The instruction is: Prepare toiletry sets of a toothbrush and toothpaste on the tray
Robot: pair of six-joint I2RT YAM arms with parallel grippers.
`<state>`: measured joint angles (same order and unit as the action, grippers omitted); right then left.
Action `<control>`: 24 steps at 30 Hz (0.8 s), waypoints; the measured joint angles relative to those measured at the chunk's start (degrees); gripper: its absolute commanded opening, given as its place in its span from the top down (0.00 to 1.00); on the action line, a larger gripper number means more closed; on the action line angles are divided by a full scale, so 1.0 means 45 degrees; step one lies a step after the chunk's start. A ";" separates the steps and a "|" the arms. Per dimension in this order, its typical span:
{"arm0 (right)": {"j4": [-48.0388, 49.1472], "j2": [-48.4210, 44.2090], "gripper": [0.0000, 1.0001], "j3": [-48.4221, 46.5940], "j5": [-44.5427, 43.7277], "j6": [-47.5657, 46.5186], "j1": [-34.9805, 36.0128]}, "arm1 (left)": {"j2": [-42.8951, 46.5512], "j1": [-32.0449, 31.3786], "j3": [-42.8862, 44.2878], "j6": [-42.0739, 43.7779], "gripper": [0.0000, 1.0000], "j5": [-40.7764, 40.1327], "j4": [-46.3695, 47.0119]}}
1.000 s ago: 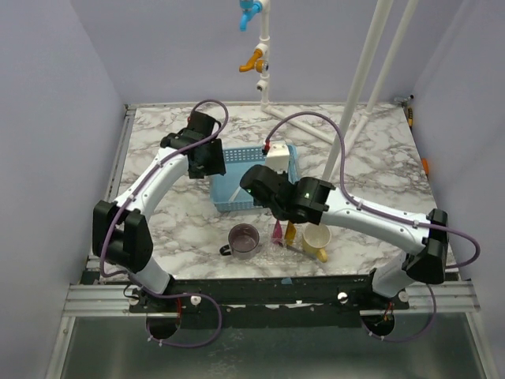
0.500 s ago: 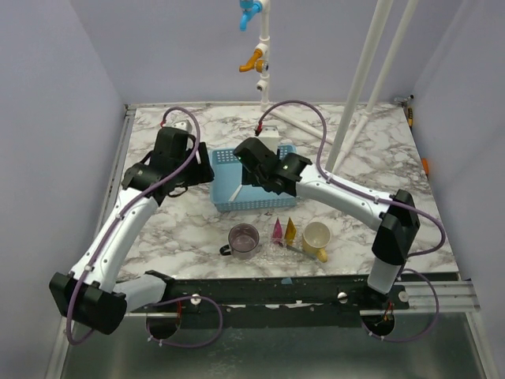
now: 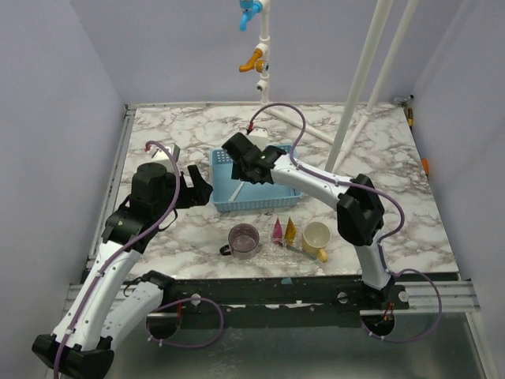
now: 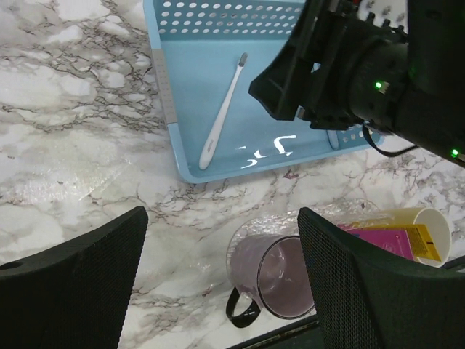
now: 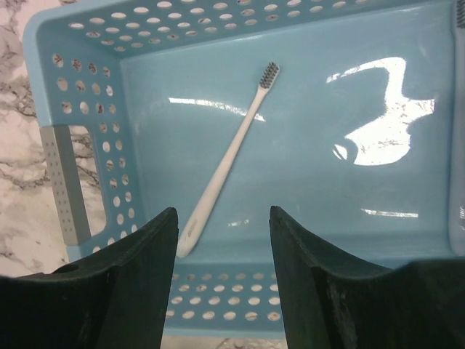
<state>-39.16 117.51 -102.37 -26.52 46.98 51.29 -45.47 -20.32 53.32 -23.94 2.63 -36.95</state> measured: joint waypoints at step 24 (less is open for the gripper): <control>-0.0515 0.4405 0.43 -0.3215 0.0102 0.1336 -0.0505 | 0.0457 -0.0350 -0.0549 -0.0204 0.16 0.0588 0.0792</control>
<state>-41.47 137.34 -116.84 -26.06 52.99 49.01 -43.42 -21.89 50.85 -24.86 5.28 -33.39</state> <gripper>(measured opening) 0.569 0.842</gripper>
